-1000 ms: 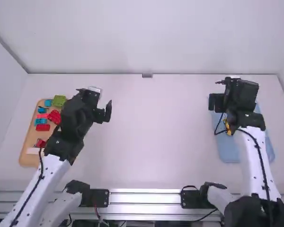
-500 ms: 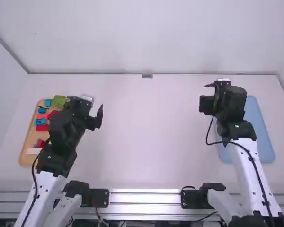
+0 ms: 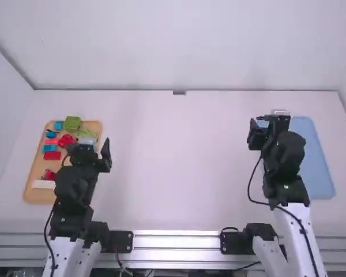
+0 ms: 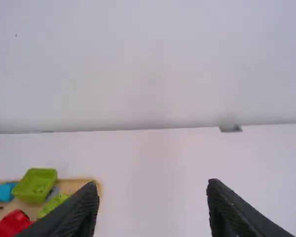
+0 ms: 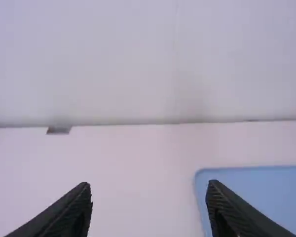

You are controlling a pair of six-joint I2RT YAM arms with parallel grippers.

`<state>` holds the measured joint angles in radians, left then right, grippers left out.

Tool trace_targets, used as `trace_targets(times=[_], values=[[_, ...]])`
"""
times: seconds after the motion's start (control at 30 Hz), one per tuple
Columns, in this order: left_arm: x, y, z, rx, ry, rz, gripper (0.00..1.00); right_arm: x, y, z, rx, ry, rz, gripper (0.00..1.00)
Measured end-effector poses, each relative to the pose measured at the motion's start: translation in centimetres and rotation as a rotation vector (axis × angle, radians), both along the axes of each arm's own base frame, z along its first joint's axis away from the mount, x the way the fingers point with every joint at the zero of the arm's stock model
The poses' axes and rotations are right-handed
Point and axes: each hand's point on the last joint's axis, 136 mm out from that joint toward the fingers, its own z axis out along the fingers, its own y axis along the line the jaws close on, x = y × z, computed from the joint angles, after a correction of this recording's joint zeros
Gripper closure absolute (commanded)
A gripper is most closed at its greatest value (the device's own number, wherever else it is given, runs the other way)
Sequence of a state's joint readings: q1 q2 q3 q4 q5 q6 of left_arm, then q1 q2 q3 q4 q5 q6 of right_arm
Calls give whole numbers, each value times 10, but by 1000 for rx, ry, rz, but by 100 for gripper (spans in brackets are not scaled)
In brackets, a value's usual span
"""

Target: Assemble lego blocks to make yellow taxi

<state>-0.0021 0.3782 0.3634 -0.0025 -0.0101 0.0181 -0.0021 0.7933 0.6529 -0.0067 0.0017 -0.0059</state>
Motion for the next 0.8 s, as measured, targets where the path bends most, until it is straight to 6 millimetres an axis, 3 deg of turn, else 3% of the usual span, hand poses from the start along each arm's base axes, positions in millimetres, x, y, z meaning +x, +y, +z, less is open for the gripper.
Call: trace_targets(times=[0.53,0.8], values=[[-18,0,-87,-11,5,2,81,-56,0,-79,1,-8,1,83],[-19,0,-85,-12,-23,-1,91,-68,0,-115,1,-3,0,96]])
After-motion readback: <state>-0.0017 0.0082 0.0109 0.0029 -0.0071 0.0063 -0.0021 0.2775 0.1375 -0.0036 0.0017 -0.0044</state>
